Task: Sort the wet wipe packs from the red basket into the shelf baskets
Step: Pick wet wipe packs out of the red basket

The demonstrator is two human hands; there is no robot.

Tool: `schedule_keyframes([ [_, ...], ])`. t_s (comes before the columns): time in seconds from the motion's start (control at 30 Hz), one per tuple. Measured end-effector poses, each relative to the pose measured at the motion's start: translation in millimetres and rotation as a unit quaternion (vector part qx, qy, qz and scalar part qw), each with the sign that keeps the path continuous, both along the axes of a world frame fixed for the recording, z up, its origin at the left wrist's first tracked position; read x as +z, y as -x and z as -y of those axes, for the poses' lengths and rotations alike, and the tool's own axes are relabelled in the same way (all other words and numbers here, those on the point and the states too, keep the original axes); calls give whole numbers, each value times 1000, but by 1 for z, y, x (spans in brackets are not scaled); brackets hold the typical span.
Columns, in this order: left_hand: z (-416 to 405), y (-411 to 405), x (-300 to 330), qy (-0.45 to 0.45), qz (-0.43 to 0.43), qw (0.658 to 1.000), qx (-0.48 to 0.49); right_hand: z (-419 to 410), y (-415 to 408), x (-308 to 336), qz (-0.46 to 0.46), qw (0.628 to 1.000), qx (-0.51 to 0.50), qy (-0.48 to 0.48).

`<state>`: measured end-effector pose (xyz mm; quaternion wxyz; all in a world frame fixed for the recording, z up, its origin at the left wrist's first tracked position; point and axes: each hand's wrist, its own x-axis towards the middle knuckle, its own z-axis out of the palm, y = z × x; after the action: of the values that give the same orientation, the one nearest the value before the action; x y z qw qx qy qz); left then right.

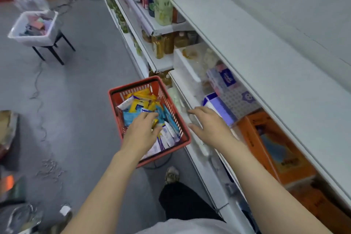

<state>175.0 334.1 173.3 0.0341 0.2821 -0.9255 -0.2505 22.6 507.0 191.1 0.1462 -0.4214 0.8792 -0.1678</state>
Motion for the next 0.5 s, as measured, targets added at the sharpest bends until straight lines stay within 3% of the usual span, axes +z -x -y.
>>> schedule_keyframes([
  [0.37, 115, 42, -109, -155, 97, 967, 176, 162, 73, -127, 171, 969, 55, -167],
  [0.5, 140, 45, -152, -200, 125, 946, 223, 212, 73, -176, 259, 949, 30, -175],
])
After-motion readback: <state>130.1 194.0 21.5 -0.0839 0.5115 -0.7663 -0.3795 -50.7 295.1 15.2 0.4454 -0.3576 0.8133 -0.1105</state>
